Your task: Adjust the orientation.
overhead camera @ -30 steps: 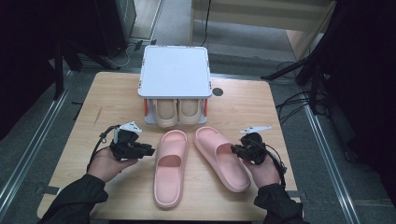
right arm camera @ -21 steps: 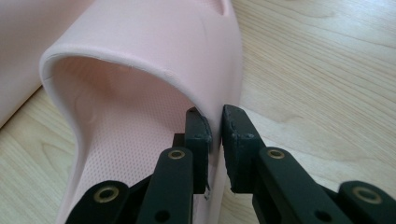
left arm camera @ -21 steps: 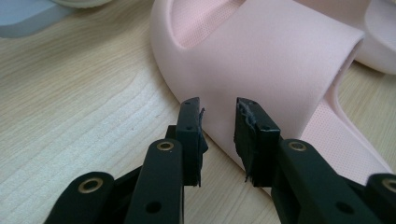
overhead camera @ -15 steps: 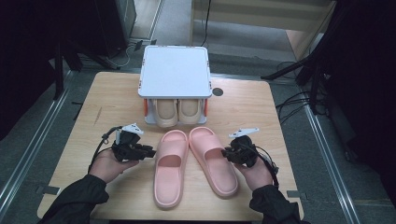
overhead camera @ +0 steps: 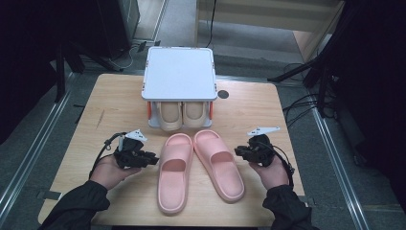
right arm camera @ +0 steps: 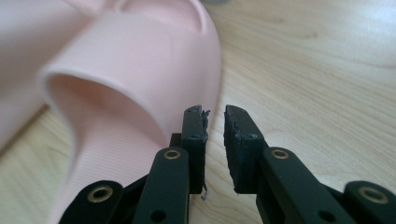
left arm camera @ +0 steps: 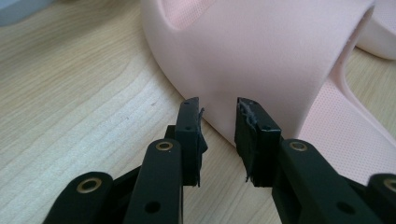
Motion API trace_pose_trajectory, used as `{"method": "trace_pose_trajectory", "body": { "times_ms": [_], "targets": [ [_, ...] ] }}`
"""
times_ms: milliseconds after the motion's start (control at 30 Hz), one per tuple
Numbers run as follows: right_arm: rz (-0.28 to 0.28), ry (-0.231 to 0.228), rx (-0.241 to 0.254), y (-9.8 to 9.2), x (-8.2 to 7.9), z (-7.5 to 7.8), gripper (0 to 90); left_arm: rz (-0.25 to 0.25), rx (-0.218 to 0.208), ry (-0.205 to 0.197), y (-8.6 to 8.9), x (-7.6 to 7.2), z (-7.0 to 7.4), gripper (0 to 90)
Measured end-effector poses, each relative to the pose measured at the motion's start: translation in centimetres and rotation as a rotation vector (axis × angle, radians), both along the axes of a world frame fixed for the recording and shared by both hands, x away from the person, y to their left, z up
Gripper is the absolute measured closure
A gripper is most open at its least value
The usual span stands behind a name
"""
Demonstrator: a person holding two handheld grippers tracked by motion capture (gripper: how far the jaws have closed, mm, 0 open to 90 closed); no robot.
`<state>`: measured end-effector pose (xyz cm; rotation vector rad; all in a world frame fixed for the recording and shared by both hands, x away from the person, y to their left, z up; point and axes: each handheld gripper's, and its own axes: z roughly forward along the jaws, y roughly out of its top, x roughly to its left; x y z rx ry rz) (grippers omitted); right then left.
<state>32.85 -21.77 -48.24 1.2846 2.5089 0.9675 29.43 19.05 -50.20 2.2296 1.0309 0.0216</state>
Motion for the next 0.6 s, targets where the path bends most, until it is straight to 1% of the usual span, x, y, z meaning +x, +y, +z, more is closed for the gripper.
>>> {"method": "trace_pose_trajectory", "body": {
  "times_ms": [33, 67, 133, 167, 200, 233, 433, 500, 600],
  "targets": [
    [0.000, 0.000, 0.000, 0.0, 0.0, 0.0, 78.5, 0.000, 0.000, 0.000, 0.0, 0.0, 0.0, 70.4],
    [0.005, 0.009, -0.011, 0.1, 0.2, -0.3, 78.5, 0.000, -0.001, 0.001, -0.1, 0.0, -0.1, 70.4],
    [0.037, 0.026, -0.025, 0.8, 0.5, -0.8, 78.6, -0.005, 0.004, 0.005, -0.2, 0.0, -0.2, 70.5],
    [0.039, 0.027, -0.031, 1.0, 0.4, -0.9, 78.8, -0.008, 0.002, 0.011, -0.3, 0.0, -0.3, 70.5],
    [0.051, 0.016, -0.042, 1.2, 0.4, -0.9, 78.7, -0.010, 0.006, 0.011, -0.4, 0.0, -0.3, 70.5],
    [0.054, 0.019, -0.043, 1.3, 0.4, -0.9, 78.7, -0.015, 0.008, 0.014, -0.4, 0.0, -0.4, 70.5],
    [0.075, 0.024, -0.033, 1.8, 0.3, -1.0, 78.6, -0.025, 0.002, 0.018, -0.8, -0.2, -0.4, 71.6],
    [0.073, 0.032, -0.025, 2.0, 0.2, -1.1, 78.4, -0.036, -0.001, 0.022, -0.9, -0.2, -0.4, 71.5],
    [0.086, 0.032, -0.016, 2.4, 0.2, -1.2, 77.7, -0.050, -0.002, 0.022, -1.0, -0.2, -0.4, 71.3]
  ]
}}
